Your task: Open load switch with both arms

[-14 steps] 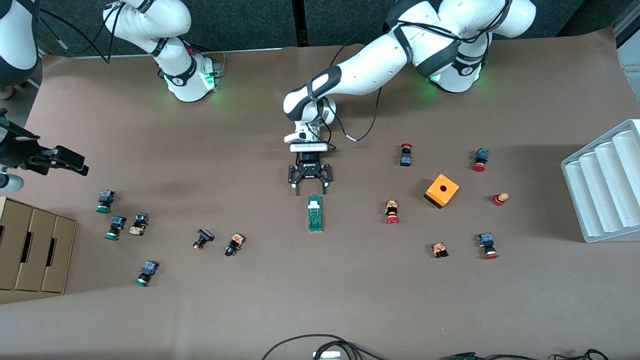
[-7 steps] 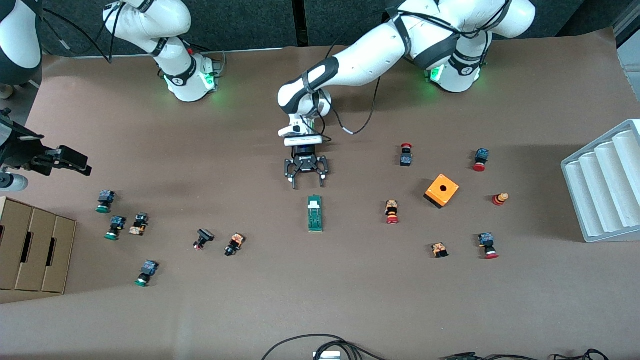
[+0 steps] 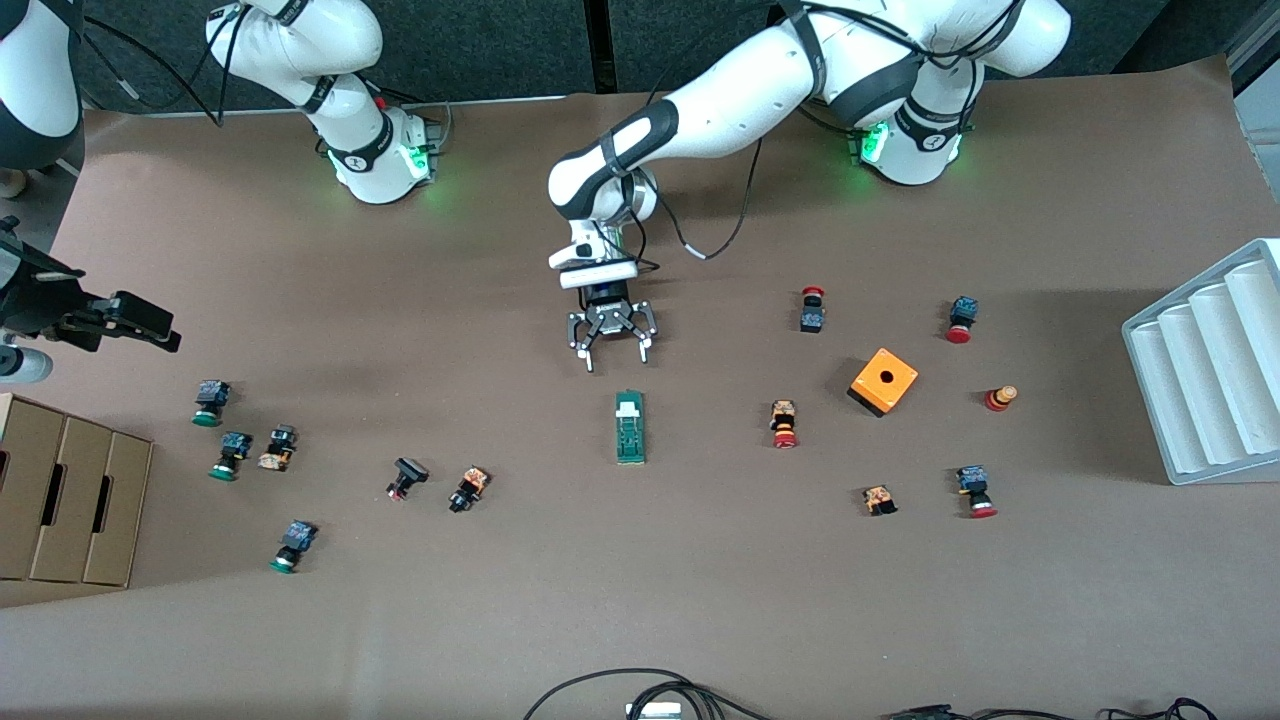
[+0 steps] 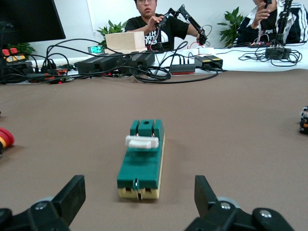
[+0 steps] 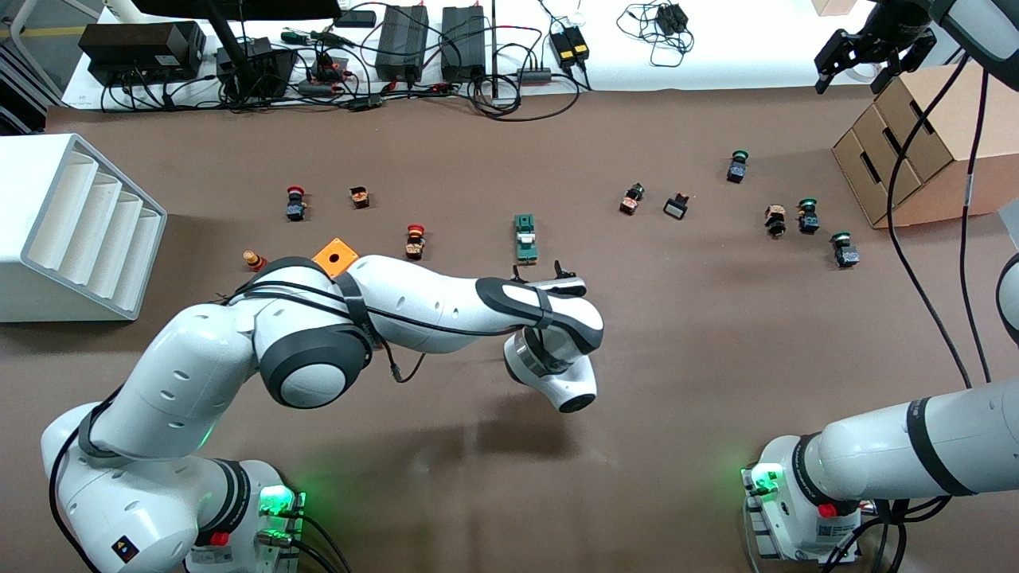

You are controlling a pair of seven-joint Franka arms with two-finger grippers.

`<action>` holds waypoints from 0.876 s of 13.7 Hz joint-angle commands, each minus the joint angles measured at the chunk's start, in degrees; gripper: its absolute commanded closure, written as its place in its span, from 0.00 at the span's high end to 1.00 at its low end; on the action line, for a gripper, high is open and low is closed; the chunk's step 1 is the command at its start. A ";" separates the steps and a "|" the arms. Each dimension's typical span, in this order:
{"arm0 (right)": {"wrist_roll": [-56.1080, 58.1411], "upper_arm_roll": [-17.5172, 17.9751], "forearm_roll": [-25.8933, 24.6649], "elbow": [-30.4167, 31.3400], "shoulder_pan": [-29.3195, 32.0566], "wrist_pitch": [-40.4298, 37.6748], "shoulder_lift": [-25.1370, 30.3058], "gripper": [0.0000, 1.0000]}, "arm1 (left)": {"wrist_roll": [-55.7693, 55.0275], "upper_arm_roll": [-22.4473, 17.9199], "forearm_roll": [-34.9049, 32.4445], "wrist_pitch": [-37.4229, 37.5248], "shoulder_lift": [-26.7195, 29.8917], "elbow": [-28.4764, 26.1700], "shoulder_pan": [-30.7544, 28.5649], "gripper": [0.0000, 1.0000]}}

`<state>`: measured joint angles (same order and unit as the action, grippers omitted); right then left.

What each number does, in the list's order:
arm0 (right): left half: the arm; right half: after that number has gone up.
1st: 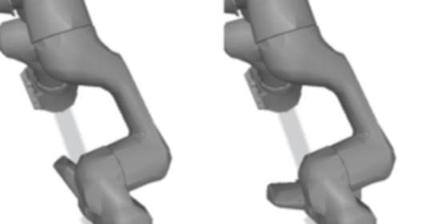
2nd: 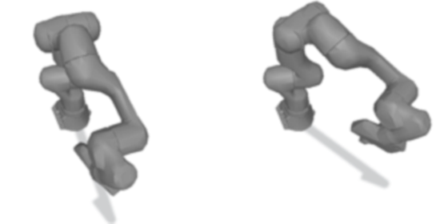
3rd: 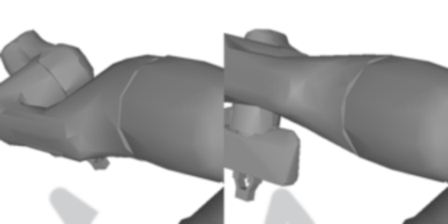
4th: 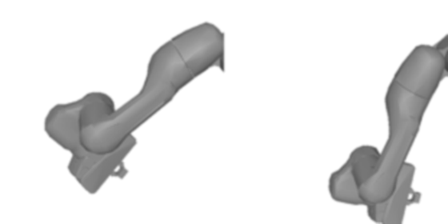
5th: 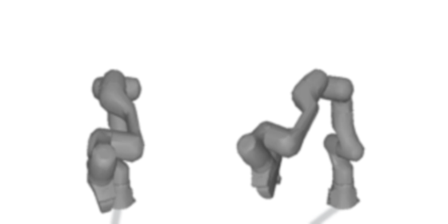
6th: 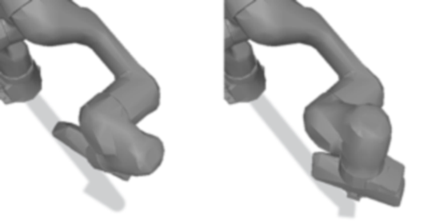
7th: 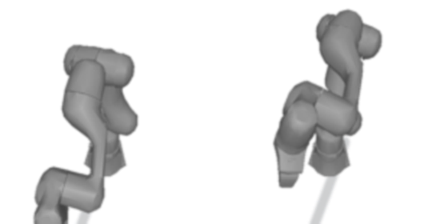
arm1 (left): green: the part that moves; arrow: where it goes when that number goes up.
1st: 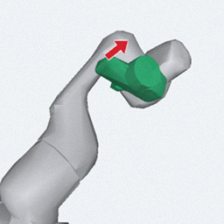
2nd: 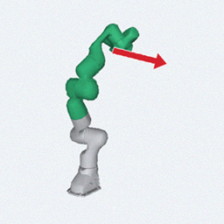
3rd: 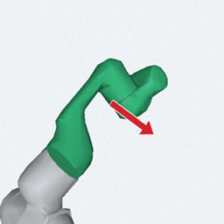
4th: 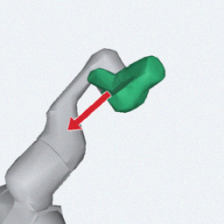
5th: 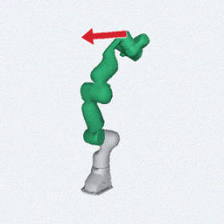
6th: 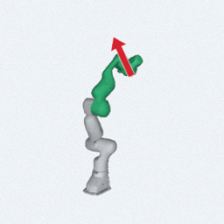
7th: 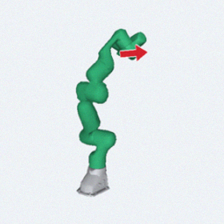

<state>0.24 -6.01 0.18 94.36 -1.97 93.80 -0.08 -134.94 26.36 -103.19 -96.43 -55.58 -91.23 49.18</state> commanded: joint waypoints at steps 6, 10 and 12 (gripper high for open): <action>0.64 -0.06 -0.97 -1.10 -0.31 0.15 -0.62 0.99 | 11.71 0.89 14.14 -1.57 11.45 -1.32 1.18 1.00; 0.64 0.03 -0.97 -1.19 -0.66 0.24 -0.62 0.99 | 20.30 1.59 21.95 -2.79 17.24 -0.79 0.92 1.00; 0.55 0.03 -1.06 -1.19 -1.10 0.15 -0.62 0.99 | 26.36 1.59 27.83 -3.85 21.28 0.00 0.83 1.00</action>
<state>0.33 -5.84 0.18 94.30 -2.43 93.83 -0.09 -114.17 28.38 -80.46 -98.66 -39.16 -90.83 50.06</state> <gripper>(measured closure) 0.004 0.000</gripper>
